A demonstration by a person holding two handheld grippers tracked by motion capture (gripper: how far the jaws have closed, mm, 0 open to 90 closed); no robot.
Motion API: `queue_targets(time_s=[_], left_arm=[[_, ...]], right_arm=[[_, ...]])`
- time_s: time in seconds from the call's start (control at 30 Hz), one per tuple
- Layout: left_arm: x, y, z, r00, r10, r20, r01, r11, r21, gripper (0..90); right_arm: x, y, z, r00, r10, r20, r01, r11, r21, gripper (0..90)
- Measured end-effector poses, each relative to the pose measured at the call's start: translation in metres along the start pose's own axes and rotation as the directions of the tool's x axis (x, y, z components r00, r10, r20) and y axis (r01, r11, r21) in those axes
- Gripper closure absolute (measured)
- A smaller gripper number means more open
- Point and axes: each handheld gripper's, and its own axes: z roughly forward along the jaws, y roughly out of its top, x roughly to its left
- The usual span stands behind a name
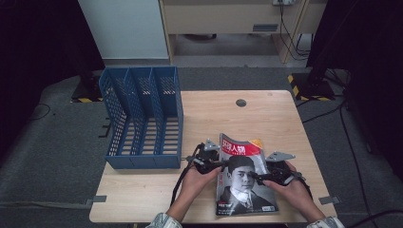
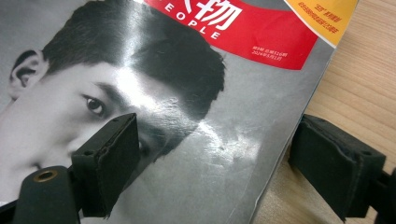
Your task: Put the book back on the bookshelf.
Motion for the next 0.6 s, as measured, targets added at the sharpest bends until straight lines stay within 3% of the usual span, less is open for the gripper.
queue_targets(time_s=[0.27,0.4,0.6], left_arm=[[0.003,0.014,0.006,0.9998,0.01,0.017,-0.011,0.9992,0.039,50.0],[0.005,0.029,0.012,0.9995,0.02,0.024,-0.021,0.9966,0.08,49.5],[0.006,0.041,0.017,0.9989,0.016,0.044,-0.021,0.9948,0.1,49.7]], right_arm=[[0.0,0.0,0.0,0.9999,-0.007,-0.009,0.006,1.0,-0.002,16.5],[0.0,0.0,0.001,0.9998,-0.014,-0.015,0.014,1.0,-0.006,16.5],[-0.001,0.0,0.002,0.9996,-0.02,-0.02,0.019,1.0,-0.01,16.6]])
